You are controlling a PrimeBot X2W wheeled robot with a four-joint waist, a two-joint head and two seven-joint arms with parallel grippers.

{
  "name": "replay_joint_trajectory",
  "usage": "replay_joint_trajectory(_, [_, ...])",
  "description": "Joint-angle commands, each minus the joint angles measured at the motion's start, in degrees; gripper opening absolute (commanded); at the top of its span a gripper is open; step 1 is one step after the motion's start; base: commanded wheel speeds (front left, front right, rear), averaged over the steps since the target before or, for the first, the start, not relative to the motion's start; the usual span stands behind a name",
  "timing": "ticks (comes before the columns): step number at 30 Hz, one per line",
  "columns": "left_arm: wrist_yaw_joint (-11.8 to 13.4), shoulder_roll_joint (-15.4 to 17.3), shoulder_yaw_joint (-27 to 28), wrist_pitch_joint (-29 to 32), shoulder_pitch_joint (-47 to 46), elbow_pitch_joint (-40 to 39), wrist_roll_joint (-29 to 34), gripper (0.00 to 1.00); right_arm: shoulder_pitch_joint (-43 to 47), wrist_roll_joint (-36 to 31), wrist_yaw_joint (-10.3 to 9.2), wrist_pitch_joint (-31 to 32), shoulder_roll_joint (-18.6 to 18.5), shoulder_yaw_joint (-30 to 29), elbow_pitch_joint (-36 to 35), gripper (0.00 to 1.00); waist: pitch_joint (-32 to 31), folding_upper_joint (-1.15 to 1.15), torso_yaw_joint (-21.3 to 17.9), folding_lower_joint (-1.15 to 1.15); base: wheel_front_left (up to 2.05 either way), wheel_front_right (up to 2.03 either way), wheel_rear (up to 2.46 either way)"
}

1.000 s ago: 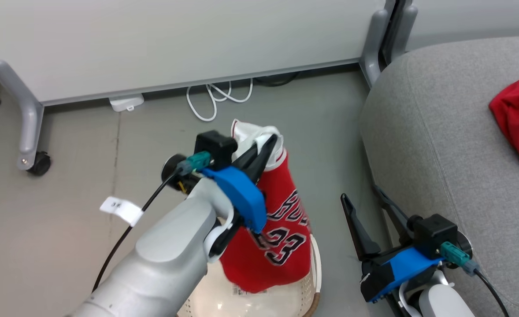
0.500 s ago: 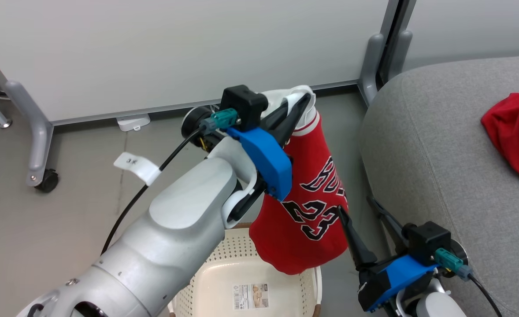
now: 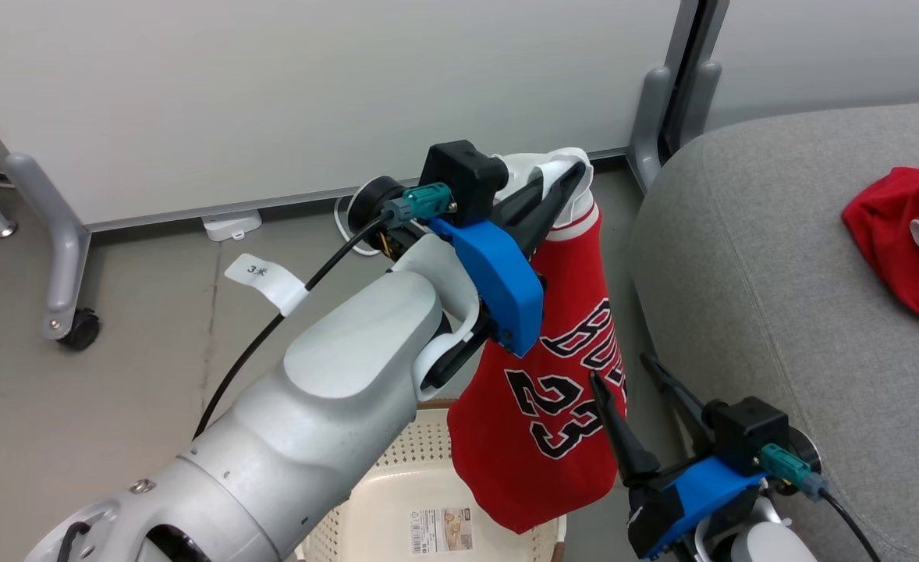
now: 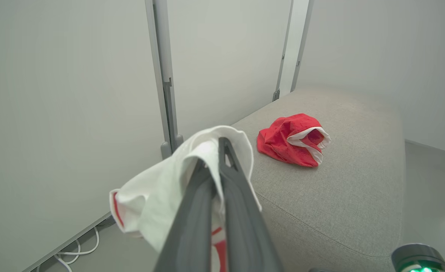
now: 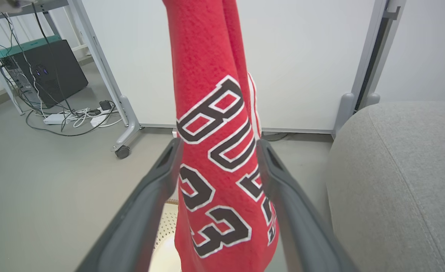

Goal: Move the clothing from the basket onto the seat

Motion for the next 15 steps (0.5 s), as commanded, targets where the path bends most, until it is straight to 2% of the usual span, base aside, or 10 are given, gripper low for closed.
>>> replay_joint_trajectory(1, [-0.10,-0.09,-0.23,-0.15,-0.90,0.05,-0.32,0.00,-0.19,-0.44,0.03,0.14,-0.03,0.30,-0.13,1.00,0.05,0.00,-0.11,0.00,0.00,0.00,0.00])
replay_joint_trajectory(15, [-0.11,-0.22,-3.12,-1.02,-1.44,-0.18,-2.63,0.00,-6.58,-1.60,0.03,3.93,-0.03,1.53,2.30,1.00,-0.13,0.00,0.17,0.00,0.00,0.00,0.00])
